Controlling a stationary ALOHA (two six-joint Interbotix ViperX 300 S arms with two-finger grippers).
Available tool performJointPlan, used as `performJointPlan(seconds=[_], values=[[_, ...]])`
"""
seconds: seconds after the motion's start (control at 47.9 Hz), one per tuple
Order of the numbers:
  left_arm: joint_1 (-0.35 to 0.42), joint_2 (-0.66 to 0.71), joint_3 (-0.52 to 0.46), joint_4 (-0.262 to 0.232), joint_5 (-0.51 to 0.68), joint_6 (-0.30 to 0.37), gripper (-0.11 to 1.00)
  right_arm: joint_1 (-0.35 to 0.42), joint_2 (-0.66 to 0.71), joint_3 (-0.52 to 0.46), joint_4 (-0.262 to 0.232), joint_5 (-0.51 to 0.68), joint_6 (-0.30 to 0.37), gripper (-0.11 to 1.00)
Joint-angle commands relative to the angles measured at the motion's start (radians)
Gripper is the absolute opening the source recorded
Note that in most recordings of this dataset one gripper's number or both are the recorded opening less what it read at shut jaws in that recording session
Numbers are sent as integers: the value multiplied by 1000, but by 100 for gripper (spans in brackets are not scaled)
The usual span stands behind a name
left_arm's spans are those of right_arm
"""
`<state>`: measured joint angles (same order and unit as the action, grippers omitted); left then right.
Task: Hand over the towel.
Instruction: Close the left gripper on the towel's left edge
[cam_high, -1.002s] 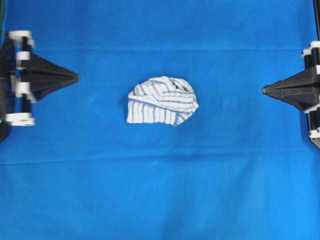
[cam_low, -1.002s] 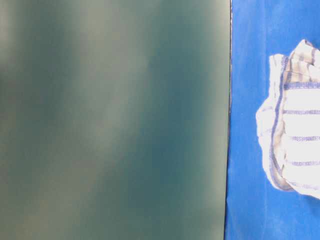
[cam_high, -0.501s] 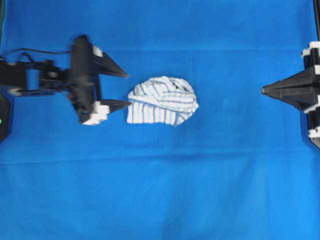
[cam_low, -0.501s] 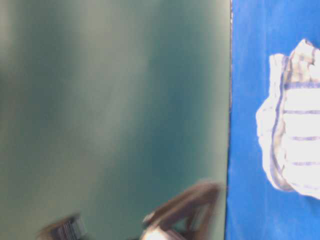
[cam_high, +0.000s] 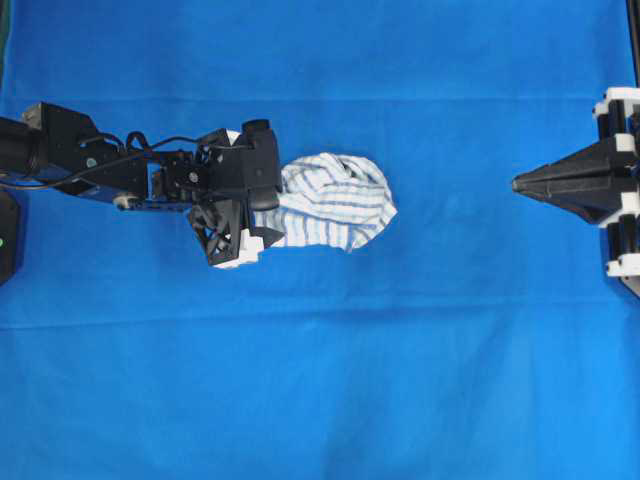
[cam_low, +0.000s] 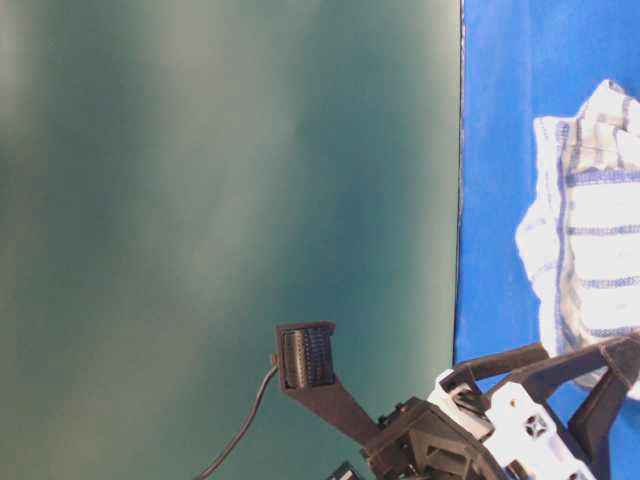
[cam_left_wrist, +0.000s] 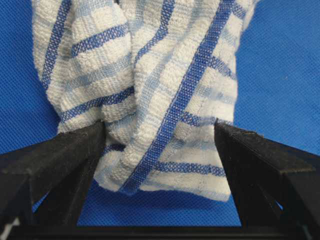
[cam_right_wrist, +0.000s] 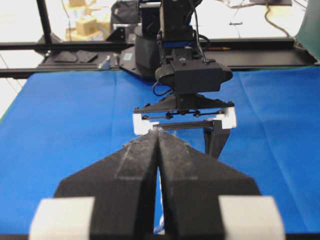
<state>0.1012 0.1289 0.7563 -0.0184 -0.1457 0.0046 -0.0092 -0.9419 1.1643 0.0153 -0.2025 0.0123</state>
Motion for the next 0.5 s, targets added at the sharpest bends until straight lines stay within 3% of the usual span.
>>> performJointPlan(seconds=[0.0,0.104,0.271,0.355,0.48], values=[[-5,-15,-14,-2,0,6,92,-2,11,-9,2,-3,2,0],[-6,-17,-15,-2,5,6,77,-2,12,-9,2,-3,2,0],[-6,-44,-14,-3,6,3,27,-2,12,-9,2,-3,2,0],[-6,-84,-17,-2,6,-8,8,-2,12,-9,2,-2,2,0],[-6,-183,-17,-2,5,-8,5,-2,17,-9,2,-2,2,0]])
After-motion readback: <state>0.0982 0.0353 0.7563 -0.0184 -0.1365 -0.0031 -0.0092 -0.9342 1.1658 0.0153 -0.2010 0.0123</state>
